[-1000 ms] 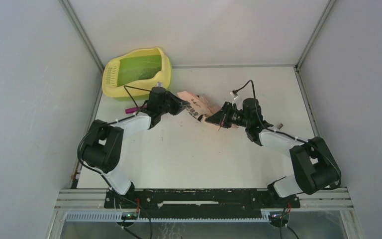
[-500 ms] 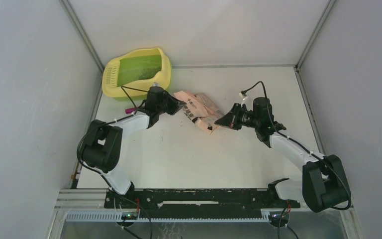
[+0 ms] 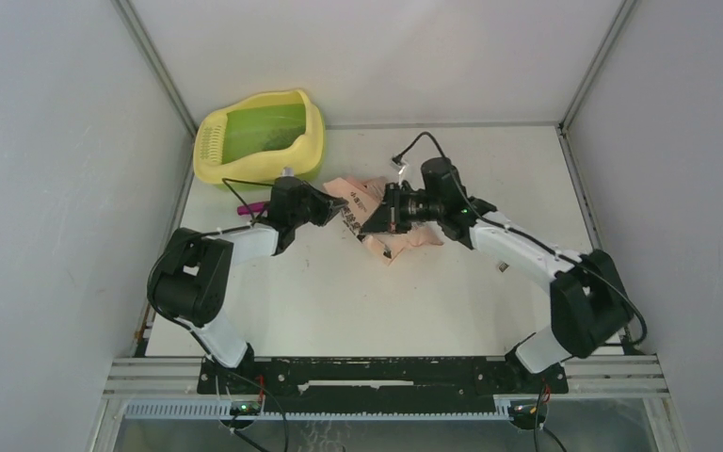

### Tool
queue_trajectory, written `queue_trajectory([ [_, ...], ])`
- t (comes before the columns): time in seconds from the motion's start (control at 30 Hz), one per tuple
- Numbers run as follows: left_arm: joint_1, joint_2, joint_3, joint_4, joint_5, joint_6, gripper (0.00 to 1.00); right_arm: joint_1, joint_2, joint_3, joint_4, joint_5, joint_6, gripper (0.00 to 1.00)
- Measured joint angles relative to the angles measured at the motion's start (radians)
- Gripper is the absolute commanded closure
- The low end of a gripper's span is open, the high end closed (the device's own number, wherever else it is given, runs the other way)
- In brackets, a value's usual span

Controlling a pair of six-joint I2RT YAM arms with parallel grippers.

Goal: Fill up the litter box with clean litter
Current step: Close the cat litter bag at the center of the board.

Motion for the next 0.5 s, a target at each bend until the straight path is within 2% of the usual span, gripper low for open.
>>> queue_trajectory([
  [0.23,0.024,0.016,-0.02,0.084,0.056,-0.028,0.99,0.034,0.229,0.043,-0.053,0.026,-0.031,0.94],
  [0.5,0.069,0.034,-0.078,0.135,0.09,-0.035,0.99,0.019,0.315,0.002,-0.023,0.047,-0.034,0.95],
])
